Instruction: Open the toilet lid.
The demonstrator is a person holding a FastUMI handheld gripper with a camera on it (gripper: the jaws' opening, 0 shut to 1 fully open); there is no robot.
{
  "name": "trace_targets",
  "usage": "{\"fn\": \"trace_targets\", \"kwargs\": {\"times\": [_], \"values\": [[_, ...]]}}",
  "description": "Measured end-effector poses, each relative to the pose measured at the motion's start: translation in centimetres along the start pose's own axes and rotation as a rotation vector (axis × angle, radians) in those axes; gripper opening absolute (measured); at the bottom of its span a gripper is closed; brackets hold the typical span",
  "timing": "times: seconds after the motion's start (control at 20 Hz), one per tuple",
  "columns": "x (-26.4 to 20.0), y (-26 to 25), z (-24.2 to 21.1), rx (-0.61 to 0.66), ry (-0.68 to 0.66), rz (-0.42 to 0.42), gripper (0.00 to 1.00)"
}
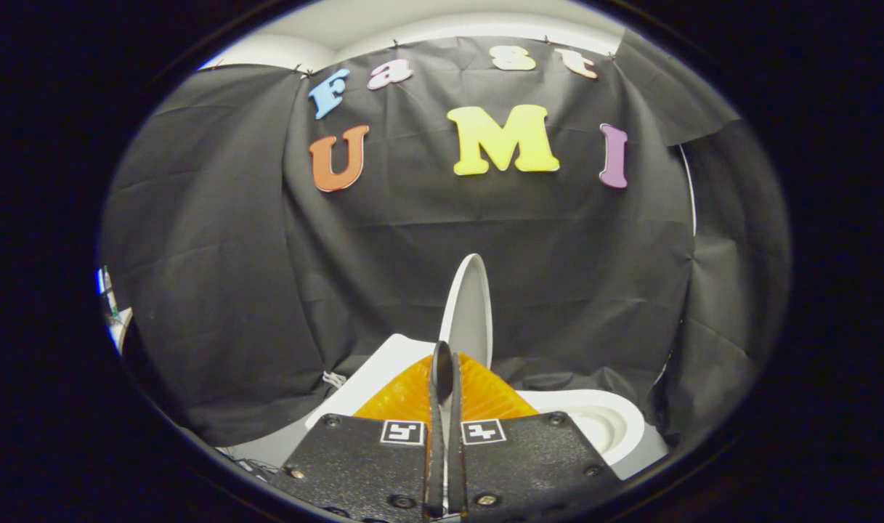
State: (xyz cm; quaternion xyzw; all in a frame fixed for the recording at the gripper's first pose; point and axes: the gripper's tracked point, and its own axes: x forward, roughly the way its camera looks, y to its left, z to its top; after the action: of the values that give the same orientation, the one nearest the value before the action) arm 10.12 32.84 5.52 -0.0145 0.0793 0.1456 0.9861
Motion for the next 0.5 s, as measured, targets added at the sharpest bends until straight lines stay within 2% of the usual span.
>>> {"fn": "trace_targets", "kwargs": {"times": [0.2, 0.45, 0.5], "values": [[0.7, 2.1, 0.0, -0.007, 0.017, 0.026, 0.06], [1.5, 4.2, -0.5, -0.088, 0.043, 0.058, 0.07], [1.6, 4.6, -0.4, -0.101, 0.048, 0.077, 0.11]]}}
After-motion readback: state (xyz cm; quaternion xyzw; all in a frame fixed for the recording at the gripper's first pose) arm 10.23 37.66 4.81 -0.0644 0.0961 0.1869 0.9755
